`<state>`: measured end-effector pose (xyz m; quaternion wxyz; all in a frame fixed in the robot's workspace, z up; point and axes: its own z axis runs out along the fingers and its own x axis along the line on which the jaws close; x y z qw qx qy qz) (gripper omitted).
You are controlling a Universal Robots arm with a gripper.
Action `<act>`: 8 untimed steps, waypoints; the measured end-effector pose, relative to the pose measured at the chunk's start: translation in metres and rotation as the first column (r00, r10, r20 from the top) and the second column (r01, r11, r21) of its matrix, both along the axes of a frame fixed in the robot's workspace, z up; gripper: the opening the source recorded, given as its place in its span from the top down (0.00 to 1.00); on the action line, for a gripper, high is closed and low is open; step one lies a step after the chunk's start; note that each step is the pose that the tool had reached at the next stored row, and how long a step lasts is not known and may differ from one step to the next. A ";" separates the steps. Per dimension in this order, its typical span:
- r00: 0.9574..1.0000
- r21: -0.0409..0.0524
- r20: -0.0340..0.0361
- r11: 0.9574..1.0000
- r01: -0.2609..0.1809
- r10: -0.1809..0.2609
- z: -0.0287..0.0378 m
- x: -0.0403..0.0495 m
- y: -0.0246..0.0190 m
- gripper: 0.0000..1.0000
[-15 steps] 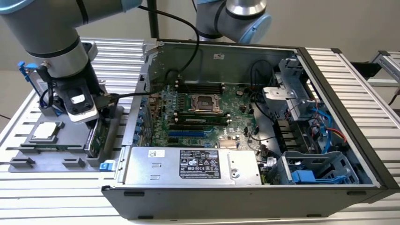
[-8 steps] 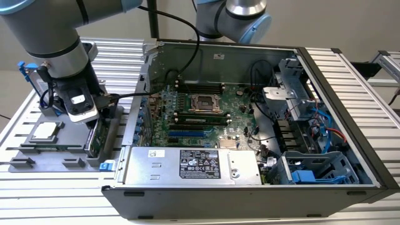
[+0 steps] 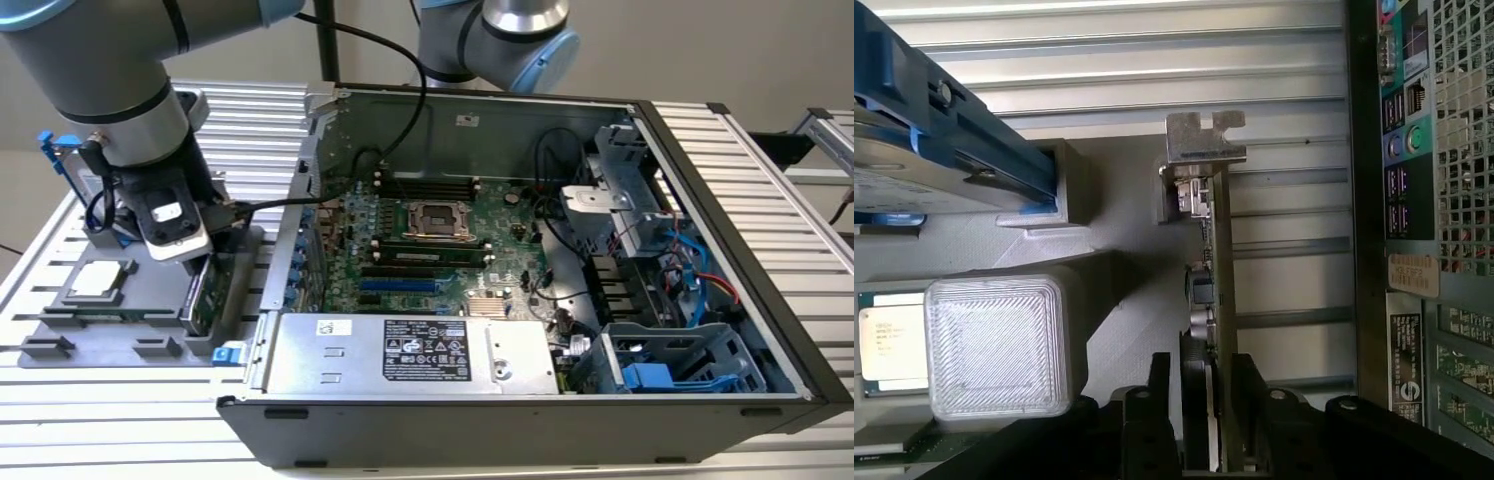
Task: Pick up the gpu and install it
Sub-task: 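Pick up the gpu and move the gpu toward the slot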
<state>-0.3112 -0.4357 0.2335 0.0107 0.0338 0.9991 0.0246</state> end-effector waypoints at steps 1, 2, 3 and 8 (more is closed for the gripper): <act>1.000 0.000 0.000 1.000 0.000 0.000 0.0000 0.0000 0.0000 1.00; 1.000 0.000 0.000 1.000 0.000 0.000 0.0000 0.0000 0.0000 1.00; 1.000 0.000 0.000 1.000 0.000 0.000 0.0000 0.0000 0.0000 1.00; 1.000 0.000 0.000 1.000 0.000 0.000 -0.0003 0.0000 0.0001 1.00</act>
